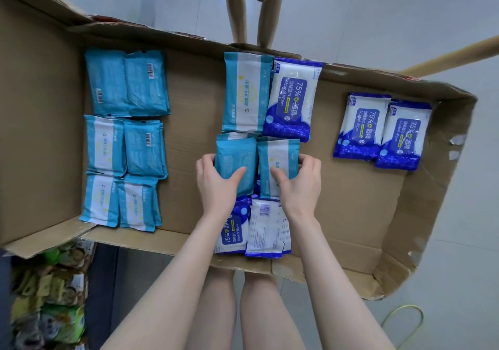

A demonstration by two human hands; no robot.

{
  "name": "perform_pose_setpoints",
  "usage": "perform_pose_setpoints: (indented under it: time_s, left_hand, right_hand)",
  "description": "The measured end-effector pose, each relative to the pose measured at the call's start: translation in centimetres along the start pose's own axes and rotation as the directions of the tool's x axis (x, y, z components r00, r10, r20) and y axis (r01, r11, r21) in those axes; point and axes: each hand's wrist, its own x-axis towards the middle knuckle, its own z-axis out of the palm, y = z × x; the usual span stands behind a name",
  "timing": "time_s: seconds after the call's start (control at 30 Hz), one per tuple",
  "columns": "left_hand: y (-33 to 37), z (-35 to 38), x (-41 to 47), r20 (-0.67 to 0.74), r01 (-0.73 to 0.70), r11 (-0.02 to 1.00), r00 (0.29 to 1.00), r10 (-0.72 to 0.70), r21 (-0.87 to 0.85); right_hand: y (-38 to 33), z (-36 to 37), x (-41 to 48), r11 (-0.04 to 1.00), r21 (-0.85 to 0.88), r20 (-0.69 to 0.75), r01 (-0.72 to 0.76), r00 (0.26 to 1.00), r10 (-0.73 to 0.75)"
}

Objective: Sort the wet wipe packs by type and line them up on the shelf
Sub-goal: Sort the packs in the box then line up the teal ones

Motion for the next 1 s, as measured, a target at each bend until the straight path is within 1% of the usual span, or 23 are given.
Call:
perform_pose_setpoints:
  time_s: [0.07, 0.1, 0.2, 0.3, 0.37, 0.47, 0.57, 0.63, 0.8, 0.9, 1.0]
  left_hand:
    - [0.2, -0.6, -0.3, 0.066, 0.011, 0.997, 0.998, -0.006, -0.079]
    - [0.2, -1.0, -0.3, 0.090, 0.011, 0.995, 0.996, -0.001, -0.104]
    - [0.1, -1.8, -0.6, 0.108, 0.004, 0.982, 0.994, 0.016, -0.187]
    - [0.1, -3.0, -0.8, 0.129, 0.010, 0.952, 0.991, 0.031, -0.307]
    - [0.0, -4.1, -1.0, 0.161, 0.010, 0.921, 0.985, 0.057, -0.390]
    - [-0.7, -5.9, -1.5, 0.183, 0.004, 0.887, 0.979, 0.090, -0.461]
    - [-1.5, -7.8, -1.8, 0.199, 0.021, 0.862, 0.976, 0.093, -0.507]
    - [-2.1, -9.2, -1.8, 0.209, 0.034, 0.854, 0.974, 0.088, -0.520]
    - [-5.1, -14.2, -0.4, 0.204, 0.040, 0.882, 0.977, 0.064, -0.469]
    - [-7.6, -17.6, 2.0, 0.227, 0.063, 0.904, 0.973, 0.039, -0.423]
    - [-9.7, -21.0, 4.7, 0.209, 0.033, 0.943, 0.977, 0.040, -0.332]
  right_hand:
    - [-0.1, -0.4, -0.3, 0.999, 0.035, 0.008, 0.015, 1.000, -0.016]
    - [-0.2, -0.7, -0.6, 0.996, 0.094, 0.031, 0.004, 1.000, -0.007]
    - [-0.7, -1.8, -1.3, 0.952, 0.303, 0.102, -0.038, 0.995, 0.008]
    - [-1.0, -2.6, -1.9, 0.911, 0.411, 0.096, -0.006, 0.995, -0.037]
    - [-1.5, -3.0, -2.5, 0.881, 0.473, 0.119, -0.004, 0.991, -0.059]
    - [-2.4, -3.5, -3.9, 0.813, 0.581, 0.189, -0.051, 0.979, -0.074]
    - [-3.9, -2.8, -5.3, 0.732, 0.664, 0.277, -0.152, 0.960, -0.052]
    - [-5.0, -1.5, -6.5, 0.709, 0.675, 0.331, -0.205, 0.943, -0.042]
    - [-8.4, 3.5, -9.5, 0.766, 0.617, 0.352, -0.179, 0.934, -0.065]
    - [-10.2, 7.7, -11.0, 0.784, 0.590, 0.338, -0.192, 0.941, -0.024]
    - [-12.5, 12.2, -12.5, 0.794, 0.563, 0.341, -0.229, 0.940, 0.030]
